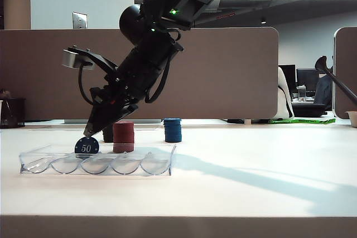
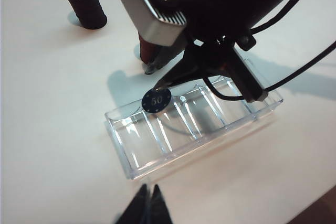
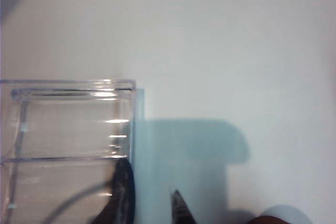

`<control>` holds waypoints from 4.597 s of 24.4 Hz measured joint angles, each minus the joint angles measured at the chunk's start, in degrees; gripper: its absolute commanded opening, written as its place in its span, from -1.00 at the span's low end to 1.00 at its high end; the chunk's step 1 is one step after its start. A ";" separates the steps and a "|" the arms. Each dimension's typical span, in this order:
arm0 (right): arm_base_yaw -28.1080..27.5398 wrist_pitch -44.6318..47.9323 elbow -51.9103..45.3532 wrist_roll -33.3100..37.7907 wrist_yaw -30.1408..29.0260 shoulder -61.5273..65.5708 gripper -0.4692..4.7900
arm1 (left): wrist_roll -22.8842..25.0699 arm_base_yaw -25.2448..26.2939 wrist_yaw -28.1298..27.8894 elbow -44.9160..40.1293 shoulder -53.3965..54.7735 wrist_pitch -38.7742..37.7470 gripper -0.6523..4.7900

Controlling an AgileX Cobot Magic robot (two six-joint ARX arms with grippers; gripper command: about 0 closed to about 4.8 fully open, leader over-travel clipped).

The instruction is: Pick up the chip in the box and place it on the pile of chips with the same color.

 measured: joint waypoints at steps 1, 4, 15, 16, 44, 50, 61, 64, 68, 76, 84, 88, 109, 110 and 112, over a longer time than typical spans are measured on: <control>-0.09 0.00 0.00 0.28 0.00 0.04 -0.38 | 0.00 0.00 0.00 0.00 0.00 -0.02 -0.78; -0.17 -0.02 0.00 0.68 0.00 0.17 -0.38 | 0.00 0.00 0.00 0.00 0.00 -0.02 -0.78; -0.11 -1.51 0.02 2.16 -1.55 0.20 -0.38 | 0.00 0.00 0.00 0.00 0.00 0.00 -0.78; -0.11 -1.64 0.02 2.23 -1.55 0.20 -0.38 | 0.00 0.00 0.00 0.00 0.00 -0.02 -0.78; 0.11 -4.02 0.00 2.60 -2.82 0.20 -0.55 | 0.00 0.00 0.00 0.00 0.00 0.00 -0.78; 0.42 -4.09 0.00 2.60 -2.91 0.20 -0.55 | 0.00 0.00 0.00 0.00 0.00 0.00 -0.78; 0.42 -4.13 0.00 2.62 -2.91 0.20 -0.82 | 0.00 -0.37 -0.02 0.00 0.00 -0.02 -0.78; 0.46 -4.11 0.02 2.58 -3.06 0.20 -0.83 | 0.00 -0.37 -0.02 0.00 0.00 -0.04 -0.78; 0.59 -4.11 0.02 2.60 -3.06 0.20 -0.83 | 0.00 -0.37 -0.02 0.00 0.00 -0.04 -0.78; 0.92 -4.15 0.02 2.62 -3.04 0.20 -0.83 | 0.00 -0.37 -0.02 0.00 0.00 -0.04 -0.78; 1.62 -5.03 0.11 2.60 -2.95 -0.76 -0.83 | 0.00 -0.37 0.00 0.00 0.00 -0.02 -0.78; 1.92 -5.11 0.11 2.67 -2.99 -2.23 -0.83 | 0.00 -0.37 -0.02 0.00 -0.02 -0.02 -0.78; -8.50 4.26 0.46 30.77 -7.23 -11.76 -0.83 | 0.00 -0.37 -0.02 0.00 -0.13 -0.02 -0.78; -11.10 5.75 0.46 34.60 -9.40 -11.69 -0.83 | 0.00 -0.37 0.00 0.00 -0.13 -0.02 -0.78; -13.05 7.45 0.46 38.14 -10.43 -11.69 -0.83 | 0.00 -0.37 0.00 0.00 -0.13 -0.02 -0.78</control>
